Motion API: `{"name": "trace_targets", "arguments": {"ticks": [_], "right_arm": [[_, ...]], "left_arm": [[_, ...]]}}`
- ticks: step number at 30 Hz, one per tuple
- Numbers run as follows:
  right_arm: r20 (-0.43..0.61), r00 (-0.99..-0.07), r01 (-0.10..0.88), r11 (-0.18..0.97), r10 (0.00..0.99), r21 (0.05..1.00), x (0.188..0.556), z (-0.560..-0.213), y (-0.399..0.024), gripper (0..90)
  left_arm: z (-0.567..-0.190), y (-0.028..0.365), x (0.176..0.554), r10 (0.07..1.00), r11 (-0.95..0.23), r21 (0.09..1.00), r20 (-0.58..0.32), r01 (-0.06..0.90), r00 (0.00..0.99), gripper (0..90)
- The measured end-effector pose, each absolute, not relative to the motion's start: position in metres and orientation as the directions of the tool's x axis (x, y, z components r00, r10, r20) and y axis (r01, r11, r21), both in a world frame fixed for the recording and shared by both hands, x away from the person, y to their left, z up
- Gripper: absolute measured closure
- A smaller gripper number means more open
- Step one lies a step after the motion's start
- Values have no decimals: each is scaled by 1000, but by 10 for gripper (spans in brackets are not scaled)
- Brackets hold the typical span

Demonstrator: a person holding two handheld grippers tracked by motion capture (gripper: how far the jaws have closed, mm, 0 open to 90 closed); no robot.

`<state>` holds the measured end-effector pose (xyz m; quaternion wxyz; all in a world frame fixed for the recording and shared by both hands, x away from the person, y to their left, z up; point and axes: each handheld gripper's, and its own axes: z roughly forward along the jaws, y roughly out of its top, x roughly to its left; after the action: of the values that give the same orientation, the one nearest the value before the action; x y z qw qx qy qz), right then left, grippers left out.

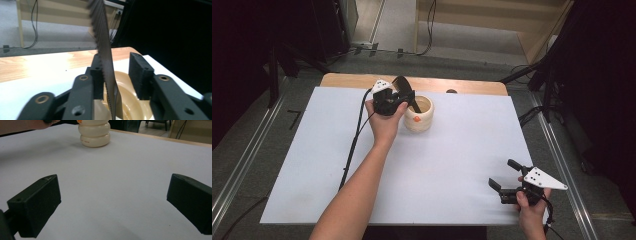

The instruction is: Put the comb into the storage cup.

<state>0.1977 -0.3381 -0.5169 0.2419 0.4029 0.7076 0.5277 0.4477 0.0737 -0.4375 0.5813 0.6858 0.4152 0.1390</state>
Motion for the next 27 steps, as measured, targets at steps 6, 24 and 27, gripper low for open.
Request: {"name": "trace_targets", "arguments": {"ticks": [6,24,27], "right_arm": [[83,-559,314,119,825,942,198,-517,-338,0],[79,-556,313,120,827,942,198,-517,-338,0],[81,-557,315,121,826,941,198,-517,-338,0]], "left_arm": [[-440,76,448,739,-9,901,-287,434,609,479],[-438,87,434,703,-40,923,-246,382,668,0],[-437,90,432,699,-48,924,-241,380,673,0]]}}
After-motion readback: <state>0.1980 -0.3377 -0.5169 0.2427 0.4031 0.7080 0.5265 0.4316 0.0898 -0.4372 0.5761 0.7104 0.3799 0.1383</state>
